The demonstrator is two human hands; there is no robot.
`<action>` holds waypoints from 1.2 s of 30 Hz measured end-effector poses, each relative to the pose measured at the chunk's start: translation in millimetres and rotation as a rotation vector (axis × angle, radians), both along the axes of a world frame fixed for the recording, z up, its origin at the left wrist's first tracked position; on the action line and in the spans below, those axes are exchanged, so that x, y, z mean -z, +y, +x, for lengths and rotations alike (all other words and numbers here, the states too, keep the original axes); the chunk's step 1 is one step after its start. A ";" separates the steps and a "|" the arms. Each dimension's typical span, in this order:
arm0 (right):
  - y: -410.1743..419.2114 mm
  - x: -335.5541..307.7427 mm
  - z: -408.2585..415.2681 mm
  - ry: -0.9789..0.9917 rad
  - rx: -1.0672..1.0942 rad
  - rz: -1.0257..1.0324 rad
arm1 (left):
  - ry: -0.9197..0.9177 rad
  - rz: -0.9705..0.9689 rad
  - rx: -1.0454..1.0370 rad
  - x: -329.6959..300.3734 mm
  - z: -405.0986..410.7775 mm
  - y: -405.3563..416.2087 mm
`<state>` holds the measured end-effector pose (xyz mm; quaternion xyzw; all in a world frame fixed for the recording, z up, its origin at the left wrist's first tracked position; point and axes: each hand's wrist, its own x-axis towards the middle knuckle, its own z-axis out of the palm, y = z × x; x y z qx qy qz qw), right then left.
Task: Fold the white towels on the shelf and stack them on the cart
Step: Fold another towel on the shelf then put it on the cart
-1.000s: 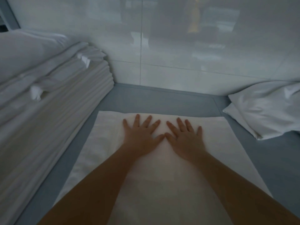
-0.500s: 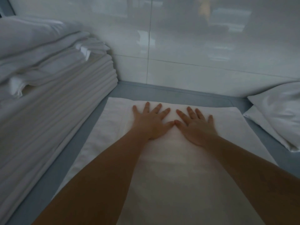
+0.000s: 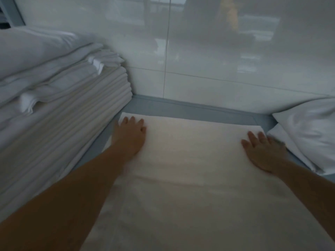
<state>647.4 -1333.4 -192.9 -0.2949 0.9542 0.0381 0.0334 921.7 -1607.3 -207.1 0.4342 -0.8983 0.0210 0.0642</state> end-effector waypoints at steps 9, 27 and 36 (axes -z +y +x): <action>-30.4 16.2 148.9 -0.022 -0.361 -0.083 | 0.024 0.116 0.294 12.1 -10.8 140.3; 20.6 16.9 211.8 -0.035 -0.313 -0.113 | -0.029 0.137 0.305 14.3 37.2 197.5; -16.3 18.2 173.4 -0.012 -0.289 -0.136 | -0.043 0.082 0.275 15.4 -1.4 154.0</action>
